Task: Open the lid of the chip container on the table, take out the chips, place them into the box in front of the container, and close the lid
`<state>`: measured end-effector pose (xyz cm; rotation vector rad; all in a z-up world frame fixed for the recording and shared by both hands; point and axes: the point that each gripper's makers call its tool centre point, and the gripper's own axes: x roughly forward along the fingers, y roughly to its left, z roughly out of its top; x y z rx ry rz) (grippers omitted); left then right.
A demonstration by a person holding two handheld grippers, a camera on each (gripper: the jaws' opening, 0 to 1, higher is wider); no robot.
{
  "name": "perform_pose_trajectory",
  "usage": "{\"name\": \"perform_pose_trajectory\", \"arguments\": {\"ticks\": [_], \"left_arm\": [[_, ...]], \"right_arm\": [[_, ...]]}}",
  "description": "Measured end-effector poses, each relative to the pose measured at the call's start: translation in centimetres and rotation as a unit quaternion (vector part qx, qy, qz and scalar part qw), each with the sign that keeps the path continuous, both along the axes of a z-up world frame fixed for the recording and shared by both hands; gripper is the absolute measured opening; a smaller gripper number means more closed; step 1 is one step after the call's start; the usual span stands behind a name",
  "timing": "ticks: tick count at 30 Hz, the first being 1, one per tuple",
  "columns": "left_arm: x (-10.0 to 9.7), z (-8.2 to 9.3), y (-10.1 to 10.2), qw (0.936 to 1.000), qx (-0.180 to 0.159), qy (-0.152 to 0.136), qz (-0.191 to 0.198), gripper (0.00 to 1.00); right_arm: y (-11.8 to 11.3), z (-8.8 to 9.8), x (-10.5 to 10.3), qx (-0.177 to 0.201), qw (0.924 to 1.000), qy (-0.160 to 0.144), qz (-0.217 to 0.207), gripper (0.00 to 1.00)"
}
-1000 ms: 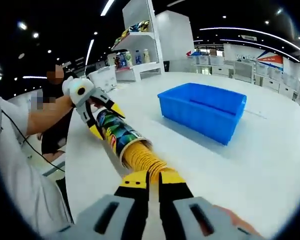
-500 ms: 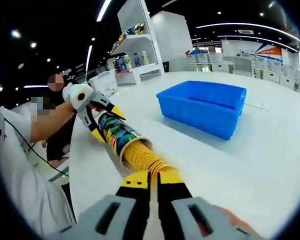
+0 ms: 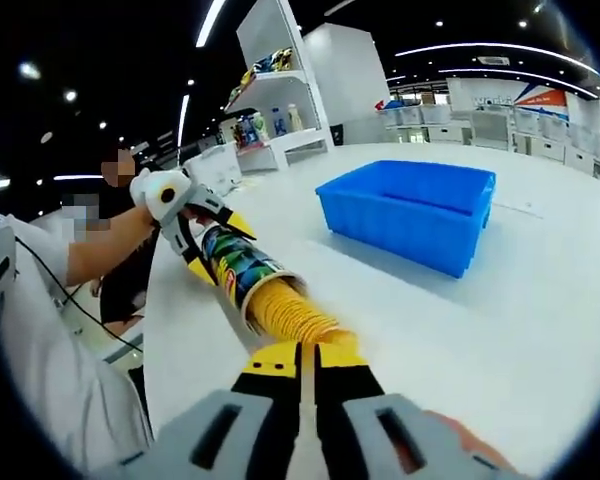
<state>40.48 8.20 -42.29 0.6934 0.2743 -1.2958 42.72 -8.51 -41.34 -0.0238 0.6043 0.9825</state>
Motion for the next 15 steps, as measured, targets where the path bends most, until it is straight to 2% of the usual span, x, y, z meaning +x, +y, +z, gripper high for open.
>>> {"name": "perform_pose_trajectory", "arguments": {"ticks": [4, 15], "left_arm": [[-0.01, -0.01, 0.01, 1.0, 0.002, 0.001, 0.0, 0.49], [0.01, -0.07, 0.03, 1.0, 0.001, 0.001, 0.001, 0.49]], "right_arm": [[0.0, -0.07, -0.06, 0.011, 0.9999, 0.011, 0.006, 0.02], [-0.12, 0.08, -0.08, 0.032, 0.9994, 0.016, 0.006, 0.02]]}}
